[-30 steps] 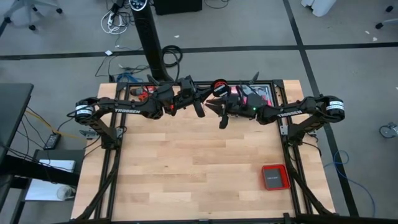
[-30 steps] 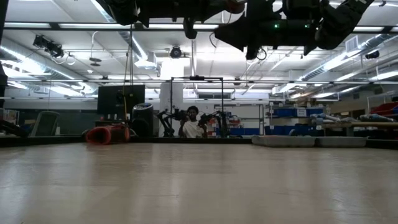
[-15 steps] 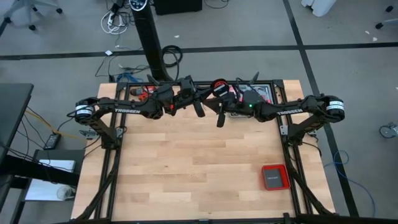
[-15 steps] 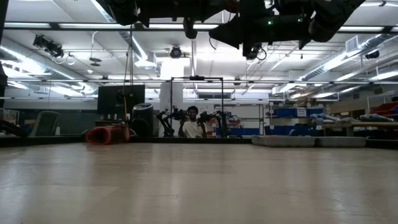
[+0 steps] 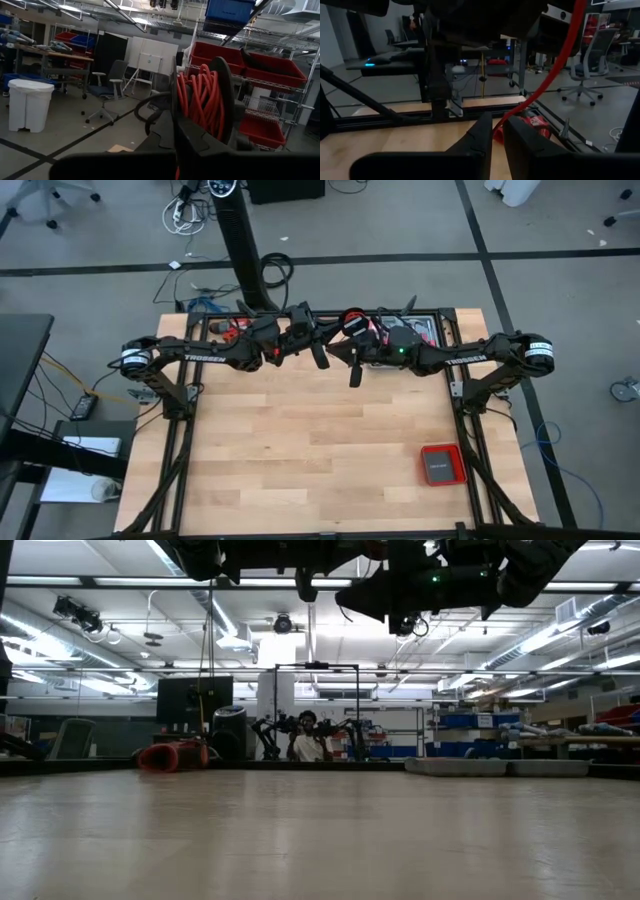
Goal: Coil cords
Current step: Coil the red wire on the black spool
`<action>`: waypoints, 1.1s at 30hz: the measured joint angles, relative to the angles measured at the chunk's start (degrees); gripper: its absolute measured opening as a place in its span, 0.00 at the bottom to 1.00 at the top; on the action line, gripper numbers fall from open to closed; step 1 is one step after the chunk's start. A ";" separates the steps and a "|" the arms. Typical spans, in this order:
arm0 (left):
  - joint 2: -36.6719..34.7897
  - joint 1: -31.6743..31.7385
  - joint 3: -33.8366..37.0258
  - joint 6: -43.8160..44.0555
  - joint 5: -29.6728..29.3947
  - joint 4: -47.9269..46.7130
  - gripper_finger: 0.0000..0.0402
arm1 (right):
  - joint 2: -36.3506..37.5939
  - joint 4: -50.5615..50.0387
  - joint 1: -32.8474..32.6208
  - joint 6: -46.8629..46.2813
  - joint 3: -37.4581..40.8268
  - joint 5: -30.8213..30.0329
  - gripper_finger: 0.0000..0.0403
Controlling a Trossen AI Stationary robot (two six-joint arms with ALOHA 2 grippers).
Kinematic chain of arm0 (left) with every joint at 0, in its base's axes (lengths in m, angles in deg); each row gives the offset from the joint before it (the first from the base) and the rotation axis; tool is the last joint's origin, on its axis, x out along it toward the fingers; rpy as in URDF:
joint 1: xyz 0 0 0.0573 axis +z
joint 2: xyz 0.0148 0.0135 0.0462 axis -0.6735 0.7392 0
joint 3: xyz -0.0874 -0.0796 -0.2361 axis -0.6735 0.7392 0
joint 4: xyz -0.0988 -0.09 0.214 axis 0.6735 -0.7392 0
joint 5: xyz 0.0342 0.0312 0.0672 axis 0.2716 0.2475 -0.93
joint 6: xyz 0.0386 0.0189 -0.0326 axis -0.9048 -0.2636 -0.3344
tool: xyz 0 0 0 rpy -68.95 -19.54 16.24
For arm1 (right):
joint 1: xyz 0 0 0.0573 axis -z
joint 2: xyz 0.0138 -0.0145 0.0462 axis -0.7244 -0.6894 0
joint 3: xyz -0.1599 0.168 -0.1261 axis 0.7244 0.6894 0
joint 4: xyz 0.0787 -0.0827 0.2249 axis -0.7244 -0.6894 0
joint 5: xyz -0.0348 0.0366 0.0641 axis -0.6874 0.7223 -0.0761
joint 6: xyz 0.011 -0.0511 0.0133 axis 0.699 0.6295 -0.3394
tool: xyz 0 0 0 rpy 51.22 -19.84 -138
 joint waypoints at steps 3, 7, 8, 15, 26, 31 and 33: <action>0.00 0.00 0.00 0.00 0.00 0.03 0.00 | 0.00 -0.69 0.00 0.00 0.00 0.08 0.11; 0.00 0.00 0.00 0.00 0.00 0.03 0.00 | -0.02 -1.68 -0.02 0.01 0.00 0.12 0.10; 0.00 0.00 0.00 0.00 -0.02 0.07 0.00 | -0.02 -1.91 0.00 0.02 0.00 0.20 0.09; 0.00 0.00 0.01 0.00 -0.02 0.05 0.00 | -0.02 -2.98 0.00 0.68 0.00 0.56 0.01; 0.00 -0.02 0.02 0.02 0.45 -0.05 0.00 | 0.16 -7.98 0.00 2.11 0.00 0.56 0.00; 0.00 -0.04 0.07 0.02 1.49 -0.66 0.00 | 0.38 -9.38 0.16 3.23 0.00 -0.60 0.00; 0.00 -0.04 0.07 0.02 1.47 -1.49 0.00 | 1.02 -10.88 0.45 3.54 0.02 -0.87 0.00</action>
